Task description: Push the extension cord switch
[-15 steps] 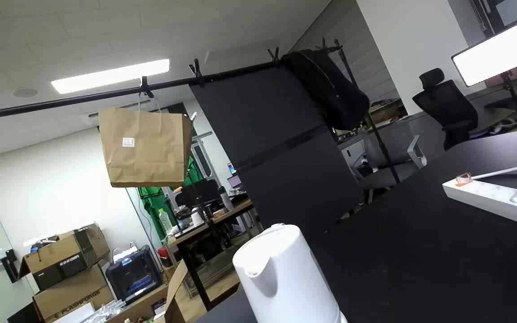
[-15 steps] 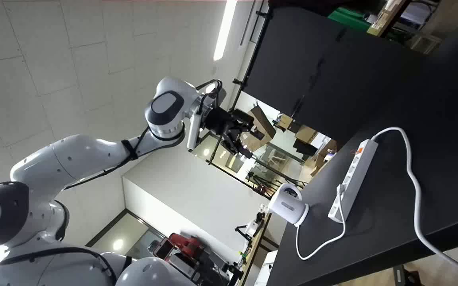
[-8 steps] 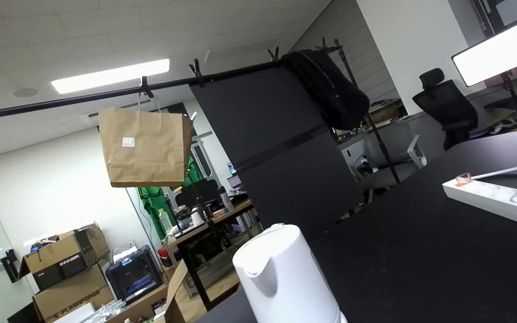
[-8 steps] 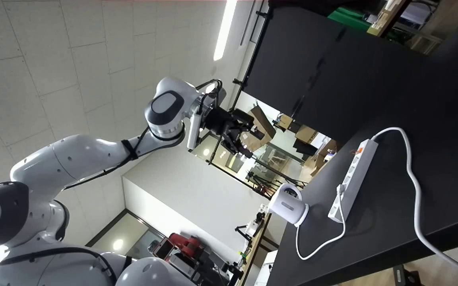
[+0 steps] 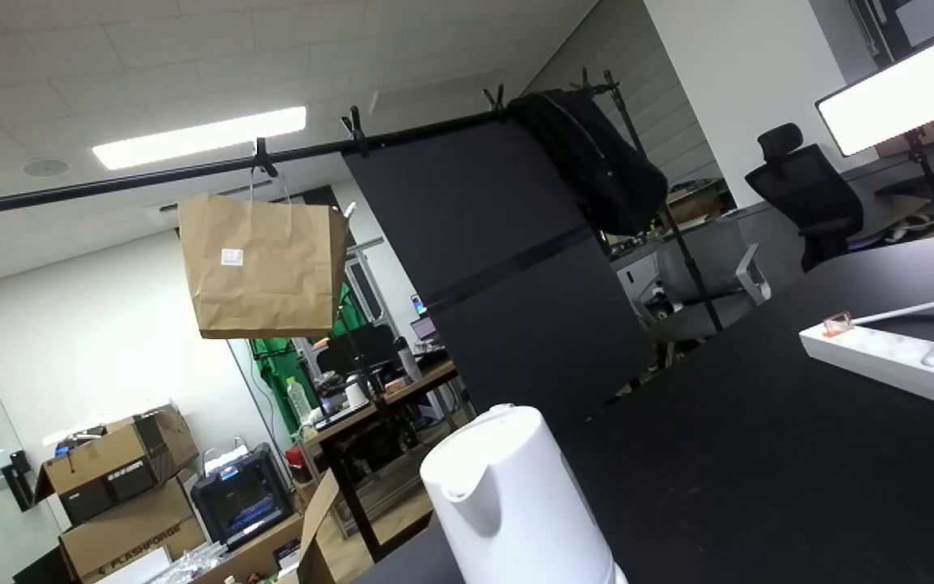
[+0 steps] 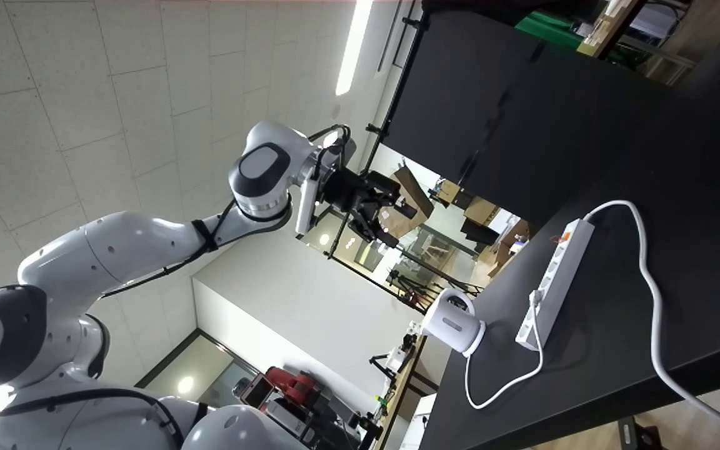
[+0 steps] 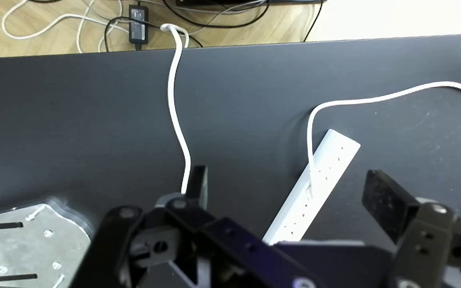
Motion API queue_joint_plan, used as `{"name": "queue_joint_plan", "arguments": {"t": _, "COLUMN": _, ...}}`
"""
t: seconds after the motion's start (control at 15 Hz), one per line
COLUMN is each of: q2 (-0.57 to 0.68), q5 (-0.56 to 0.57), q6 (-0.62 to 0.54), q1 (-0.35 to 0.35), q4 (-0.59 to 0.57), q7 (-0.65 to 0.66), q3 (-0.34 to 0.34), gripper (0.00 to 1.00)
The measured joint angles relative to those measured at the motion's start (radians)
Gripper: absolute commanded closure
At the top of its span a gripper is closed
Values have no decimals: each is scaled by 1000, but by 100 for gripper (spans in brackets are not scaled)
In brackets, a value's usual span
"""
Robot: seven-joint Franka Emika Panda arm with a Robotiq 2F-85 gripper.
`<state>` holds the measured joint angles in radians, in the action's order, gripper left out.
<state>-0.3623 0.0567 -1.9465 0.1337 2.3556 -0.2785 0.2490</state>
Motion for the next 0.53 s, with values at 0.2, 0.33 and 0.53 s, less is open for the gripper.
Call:
{"name": "queue_joint_plan", "arguments": {"t": 0.2, "q2": 45, "q5": -24, "q6": -104, "q1": -7, "q4": -17, "q7": 0, "q3": -8, "gripper": 0}}
{"name": "queue_joint_plan", "arguments": {"t": 0.33, "q2": 110, "q5": -56, "q6": -189, "q1": -19, "q4": -51, "q7": -1, "q3": -15, "gripper": 0}}
{"name": "queue_joint_plan", "arguments": {"t": 0.53, "q2": 243, "q5": -102, "q6": -311, "q1": -34, "q4": -134, "q7": -1, "q3": -36, "gripper": 0}}
